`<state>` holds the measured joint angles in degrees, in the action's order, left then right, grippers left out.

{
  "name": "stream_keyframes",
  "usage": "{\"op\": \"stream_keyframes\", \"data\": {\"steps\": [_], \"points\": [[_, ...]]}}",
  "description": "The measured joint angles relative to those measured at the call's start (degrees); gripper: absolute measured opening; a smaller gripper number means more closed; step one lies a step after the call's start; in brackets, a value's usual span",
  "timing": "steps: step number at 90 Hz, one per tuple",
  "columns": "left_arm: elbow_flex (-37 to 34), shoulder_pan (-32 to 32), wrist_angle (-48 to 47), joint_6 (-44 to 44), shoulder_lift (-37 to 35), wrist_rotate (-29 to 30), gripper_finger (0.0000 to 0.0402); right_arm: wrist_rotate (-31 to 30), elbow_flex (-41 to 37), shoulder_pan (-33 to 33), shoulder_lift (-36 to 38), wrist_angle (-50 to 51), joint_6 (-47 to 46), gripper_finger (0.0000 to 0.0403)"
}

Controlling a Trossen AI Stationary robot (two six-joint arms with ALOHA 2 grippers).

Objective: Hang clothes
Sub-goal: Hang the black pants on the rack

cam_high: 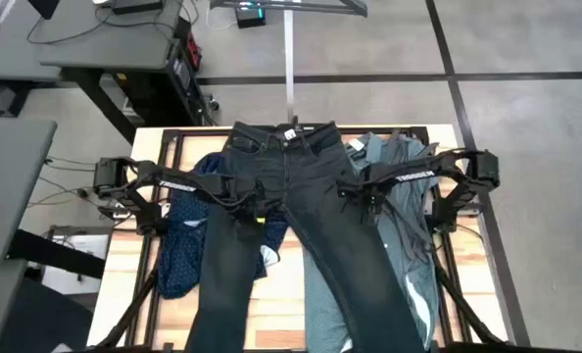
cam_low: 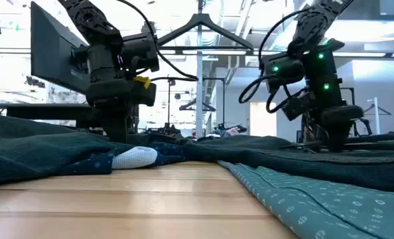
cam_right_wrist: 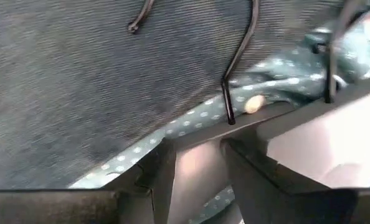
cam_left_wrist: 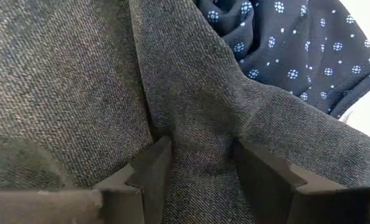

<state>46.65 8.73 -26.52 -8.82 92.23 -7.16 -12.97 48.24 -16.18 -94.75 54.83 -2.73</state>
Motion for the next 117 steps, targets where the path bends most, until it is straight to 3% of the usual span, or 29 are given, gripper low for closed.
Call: {"op": "stream_keyframes", "data": {"steps": [12, 28, 43, 52, 81, 102, 117], "points": [[0.0, 0.0, 0.0, 0.0, 0.0, 0.1, 0.0161, 1.5, 0.0, -1.4, 0.6, 0.8, 0.2, 0.0132], [0.0, 0.0, 0.0, -0.6, 0.0, 0.1, 0.0161, 8.0, 2.4, 1.1, 4.7, 5.4, -5.0, 0.0132], [2.0, 0.0, -2.1, -0.6, 0.2, 0.0, 0.0161, 20.5, 5.5, 4.6, 10.8, 6.5, -20.1, 0.0134], [3.7, 0.0, -2.5, 0.2, 0.2, 0.0, 0.0161, 25.7, 4.8, 7.6, 15.5, 0.4, -31.5, 0.0138], [5.6, -0.2, -3.0, 1.0, 0.2, 0.0, 0.0162, 20.8, -8.3, 20.3, 24.7, -13.0, -65.0, 0.0212], [5.6, -0.2, -3.9, 1.0, 0.2, 0.0, 0.0162, 15.0, -14.8, 25.5, 26.6, -13.9, -74.1, 0.0236], [5.6, -0.2, -3.9, 0.2, 0.1, 0.0, 0.0162, 14.3, -19.9, 26.4, 26.0, -22.4, -74.9, 0.0234]]}}
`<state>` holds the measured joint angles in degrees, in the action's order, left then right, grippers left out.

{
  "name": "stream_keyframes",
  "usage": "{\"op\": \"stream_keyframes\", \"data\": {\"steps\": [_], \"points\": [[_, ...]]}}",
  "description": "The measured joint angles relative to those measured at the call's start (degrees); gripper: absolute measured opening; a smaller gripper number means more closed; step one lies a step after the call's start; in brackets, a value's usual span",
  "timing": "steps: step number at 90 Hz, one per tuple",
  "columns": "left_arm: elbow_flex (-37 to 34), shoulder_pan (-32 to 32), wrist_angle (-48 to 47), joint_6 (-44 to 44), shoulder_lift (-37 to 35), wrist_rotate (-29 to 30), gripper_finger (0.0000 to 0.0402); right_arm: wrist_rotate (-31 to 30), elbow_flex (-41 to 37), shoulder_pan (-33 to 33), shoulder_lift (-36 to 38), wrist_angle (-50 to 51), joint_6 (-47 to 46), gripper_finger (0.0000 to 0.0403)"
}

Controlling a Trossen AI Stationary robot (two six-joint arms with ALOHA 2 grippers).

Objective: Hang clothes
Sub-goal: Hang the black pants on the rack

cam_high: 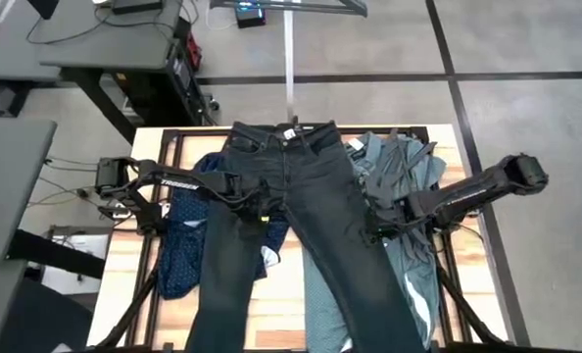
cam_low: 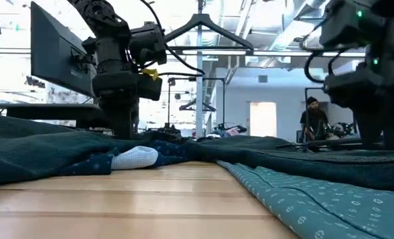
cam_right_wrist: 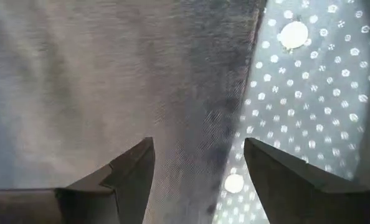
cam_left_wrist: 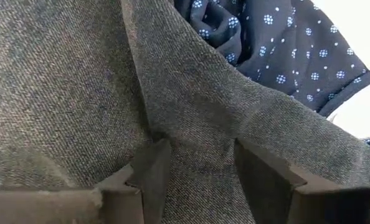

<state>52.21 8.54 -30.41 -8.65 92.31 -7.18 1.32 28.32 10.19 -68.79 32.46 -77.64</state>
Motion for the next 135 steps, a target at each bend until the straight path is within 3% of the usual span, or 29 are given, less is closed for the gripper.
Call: {"op": "stream_keyframes", "data": {"steps": [9, 22, 62, 77, 90, 102, 120, 135], "points": [[0.0, 0.0, -0.1, -0.5, 0.0, 0.0, 0.0162, 0.1, -2.2, 0.0, 0.4, -8.9, -0.1, 0.0234], [0.0, 0.0, -0.2, -2.8, 0.0, 0.0, 0.0162, 0.7, -2.4, 0.0, 0.4, -11.7, 2.2, 0.0233], [0.2, 0.0, -3.6, -5.9, -0.1, 0.0, 0.0162, 8.3, -0.2, 1.6, 5.7, -12.2, 1.6, 0.0217], [0.2, 0.0, -3.6, -6.0, -0.1, 0.0, 0.0162, 7.0, -2.3, 3.1, 0.8, -12.8, 0.0, 0.0217], [0.2, 0.0, -3.6, -6.2, -0.1, 0.0, 0.0162, 7.2, -2.3, 4.3, -2.2, -23.2, 0.9, 0.021], [0.2, 0.0, -3.6, -6.3, -0.1, 0.0, 0.0162, 7.5, -2.0, 4.8, -2.8, -28.6, 0.3, 0.0165], [0.2, 0.1, -3.3, -6.6, -0.1, 0.0, 0.0162, 7.7, 0.9, 4.8, -2.1, -28.4, 2.9, 0.002], [0.2, 0.2, -3.3, -6.7, -0.1, 0.0, 0.0162, 7.6, 9.4, 3.3, -1.8, -23.8, 4.8, 0.0002]]}}
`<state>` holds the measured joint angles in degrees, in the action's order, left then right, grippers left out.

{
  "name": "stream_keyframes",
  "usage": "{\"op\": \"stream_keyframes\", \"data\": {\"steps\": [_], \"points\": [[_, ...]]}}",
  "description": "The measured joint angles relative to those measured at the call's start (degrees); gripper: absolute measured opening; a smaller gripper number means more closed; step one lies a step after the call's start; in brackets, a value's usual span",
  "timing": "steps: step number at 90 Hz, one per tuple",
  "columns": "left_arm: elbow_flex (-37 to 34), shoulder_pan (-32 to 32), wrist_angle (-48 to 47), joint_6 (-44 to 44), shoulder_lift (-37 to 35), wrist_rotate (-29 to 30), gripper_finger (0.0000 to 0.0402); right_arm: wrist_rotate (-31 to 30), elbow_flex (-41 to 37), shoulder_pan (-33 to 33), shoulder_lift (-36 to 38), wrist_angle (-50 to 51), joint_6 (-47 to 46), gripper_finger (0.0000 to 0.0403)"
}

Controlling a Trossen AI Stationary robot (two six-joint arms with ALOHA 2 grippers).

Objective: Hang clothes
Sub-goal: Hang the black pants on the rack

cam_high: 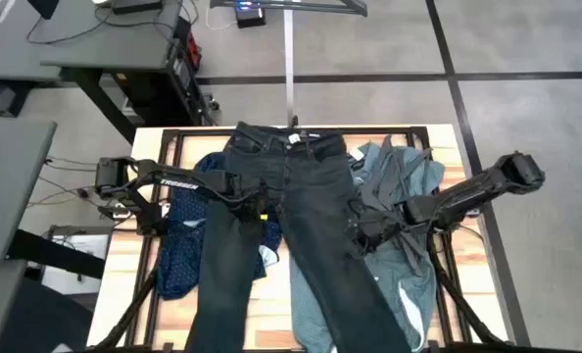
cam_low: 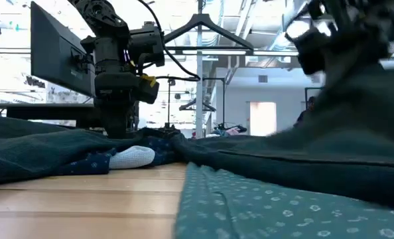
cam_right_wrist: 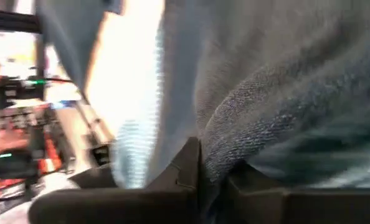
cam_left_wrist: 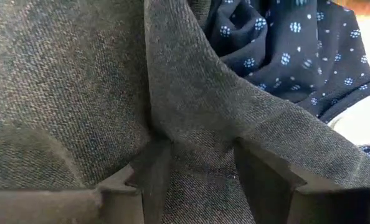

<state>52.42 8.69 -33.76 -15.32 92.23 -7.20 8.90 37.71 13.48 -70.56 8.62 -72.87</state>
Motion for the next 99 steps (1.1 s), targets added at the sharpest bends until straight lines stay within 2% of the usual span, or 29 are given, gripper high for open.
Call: {"op": "stream_keyframes", "data": {"steps": [15, 43, 54, 84, 99], "points": [[3.8, 0.0, -4.7, 0.5, 0.0, 0.0, 0.0162, -1.3, 8.1, -2.0, -3.0, 6.8, -0.3, 0.0001], [21.3, -0.2, -21.3, 9.9, -0.2, 0.0, 0.0162, -1.5, 22.2, -3.5, -12.7, 10.0, -0.5, 0.0], [26.4, -0.2, -23.3, 14.4, -1.5, 0.0, 0.0162, -1.7, 27.7, -2.0, -17.7, 9.6, 0.7, 0.0], [29.6, 4.4, -22.2, 19.4, -5.1, 0.0, 0.0161, -8.3, 37.3, 2.2, -29.2, 9.0, 3.6, 0.0], [32.1, 6.8, -24.1, 18.9, -10.1, 0.0, 0.0161, -8.8, 43.4, 0.1, -32.3, 9.4, 6.1, 0.0]]}}
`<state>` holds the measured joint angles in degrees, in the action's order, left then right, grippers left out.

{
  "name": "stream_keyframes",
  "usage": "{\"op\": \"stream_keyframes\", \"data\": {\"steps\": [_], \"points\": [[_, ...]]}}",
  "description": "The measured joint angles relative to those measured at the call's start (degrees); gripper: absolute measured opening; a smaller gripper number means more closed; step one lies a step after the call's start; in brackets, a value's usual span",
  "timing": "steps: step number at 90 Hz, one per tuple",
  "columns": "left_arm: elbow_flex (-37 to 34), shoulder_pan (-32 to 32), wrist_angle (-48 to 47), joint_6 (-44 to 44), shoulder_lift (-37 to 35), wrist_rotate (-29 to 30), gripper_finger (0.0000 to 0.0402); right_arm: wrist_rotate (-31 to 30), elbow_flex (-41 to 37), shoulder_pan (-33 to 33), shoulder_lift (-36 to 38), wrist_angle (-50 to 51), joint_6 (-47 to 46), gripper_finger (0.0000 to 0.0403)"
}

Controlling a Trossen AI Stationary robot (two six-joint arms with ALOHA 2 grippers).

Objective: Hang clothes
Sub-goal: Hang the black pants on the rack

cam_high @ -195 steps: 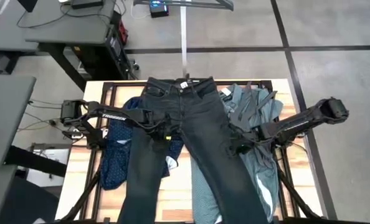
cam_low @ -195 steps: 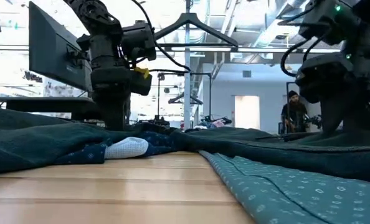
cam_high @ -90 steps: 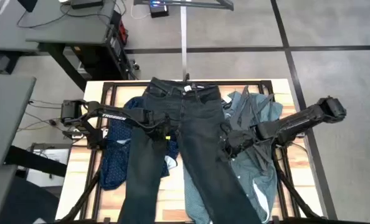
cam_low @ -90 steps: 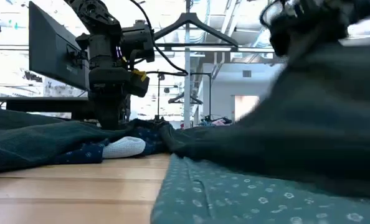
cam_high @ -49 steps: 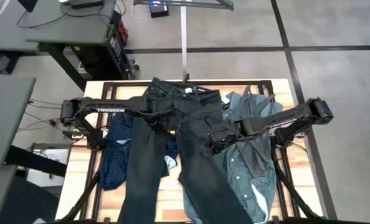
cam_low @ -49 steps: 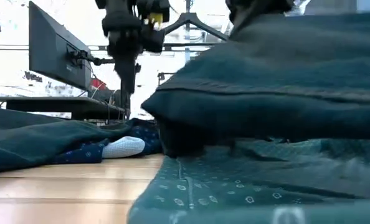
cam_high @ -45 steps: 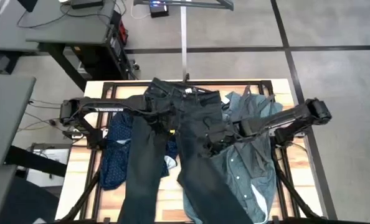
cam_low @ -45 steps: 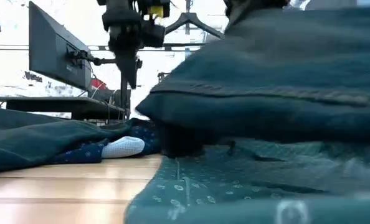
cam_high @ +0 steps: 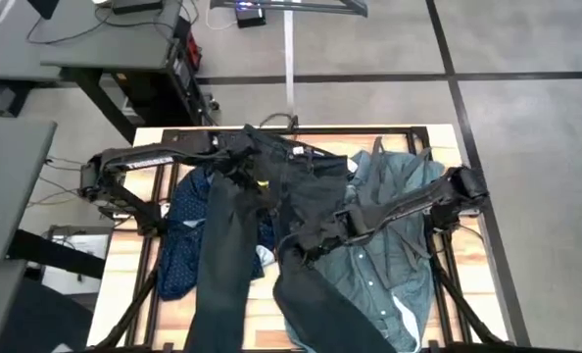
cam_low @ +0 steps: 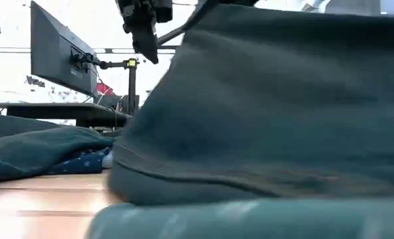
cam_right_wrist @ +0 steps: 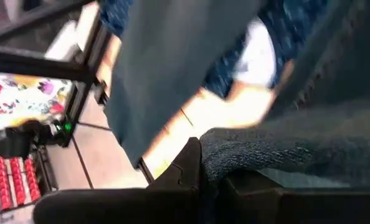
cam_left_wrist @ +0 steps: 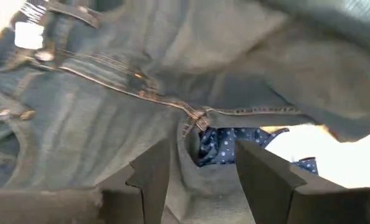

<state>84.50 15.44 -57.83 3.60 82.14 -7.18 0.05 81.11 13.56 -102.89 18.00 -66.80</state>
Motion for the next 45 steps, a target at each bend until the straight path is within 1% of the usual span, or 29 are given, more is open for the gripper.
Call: {"op": "stream_keyframes", "data": {"steps": [10, 17, 24, 32, 45], "points": [[6.5, 1.6, -3.4, -1.3, -3.6, 0.0, 0.0161, 1.0, 6.4, -2.3, -1.9, 2.1, 2.5, 0.0], [11.4, 2.7, -6.2, -1.7, -5.3, 0.0, 0.0161, 2.1, 11.6, -3.7, -3.5, 6.0, 4.3, 0.0], [14.6, 3.4, -9.3, -2.8, -6.9, 0.0, 0.0161, 2.9, 16.2, -4.6, -4.9, 9.8, 6.0, 0.0], [15.7, 4.2, -11.0, -2.8, -8.6, 0.0, 0.0161, 3.1, 19.2, -5.3, -6.1, 12.7, 7.4, 0.0], [15.7, 5.2, -14.6, -2.8, -9.7, 0.0, 0.0161, 3.2, 18.8, -5.5, -6.2, 14.9, 7.8, 0.0]]}}
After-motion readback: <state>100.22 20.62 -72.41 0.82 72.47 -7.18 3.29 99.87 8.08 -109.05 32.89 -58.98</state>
